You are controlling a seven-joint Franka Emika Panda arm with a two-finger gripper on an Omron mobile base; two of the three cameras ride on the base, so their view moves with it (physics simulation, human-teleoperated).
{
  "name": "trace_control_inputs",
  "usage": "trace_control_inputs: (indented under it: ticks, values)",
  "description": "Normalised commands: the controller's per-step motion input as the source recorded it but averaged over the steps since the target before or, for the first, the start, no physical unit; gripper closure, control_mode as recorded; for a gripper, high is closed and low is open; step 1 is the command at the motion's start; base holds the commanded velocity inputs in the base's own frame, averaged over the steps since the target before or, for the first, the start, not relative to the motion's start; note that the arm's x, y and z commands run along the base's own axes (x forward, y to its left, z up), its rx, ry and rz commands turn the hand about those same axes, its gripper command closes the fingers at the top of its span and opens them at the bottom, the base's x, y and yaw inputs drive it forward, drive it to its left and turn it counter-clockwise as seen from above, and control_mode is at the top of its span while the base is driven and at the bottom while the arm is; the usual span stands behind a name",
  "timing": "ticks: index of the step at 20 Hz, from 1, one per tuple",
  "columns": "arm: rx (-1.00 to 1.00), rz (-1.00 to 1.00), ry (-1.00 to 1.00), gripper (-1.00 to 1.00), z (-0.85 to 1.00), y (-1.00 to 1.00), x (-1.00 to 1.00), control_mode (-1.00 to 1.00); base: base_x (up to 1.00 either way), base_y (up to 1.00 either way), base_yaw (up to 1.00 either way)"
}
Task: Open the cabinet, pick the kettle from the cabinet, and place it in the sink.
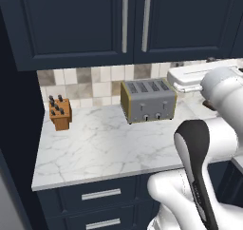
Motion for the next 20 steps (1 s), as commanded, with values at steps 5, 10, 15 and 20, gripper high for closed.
trace_control_inputs:
  ticks: [5,10,15,20]
  values:
    - [0.03,-0.01,0.0,-1.0,0.0,-0.05,0.27,-1.0,0.0,0.0,0.0]
    - [0.03,0.0,0.0,-1.0,0.0,0.0,0.31,-1.0,0.0,0.0,0.0]
    - [0.01,0.0,0.0,-1.0,0.0,0.0,0.29,-1.0,0.0,0.0,0.0]
    - [0.0,0.0,0.0,-1.0,0.0,0.02,0.4,-1.0,0.0,0.0,0.0]
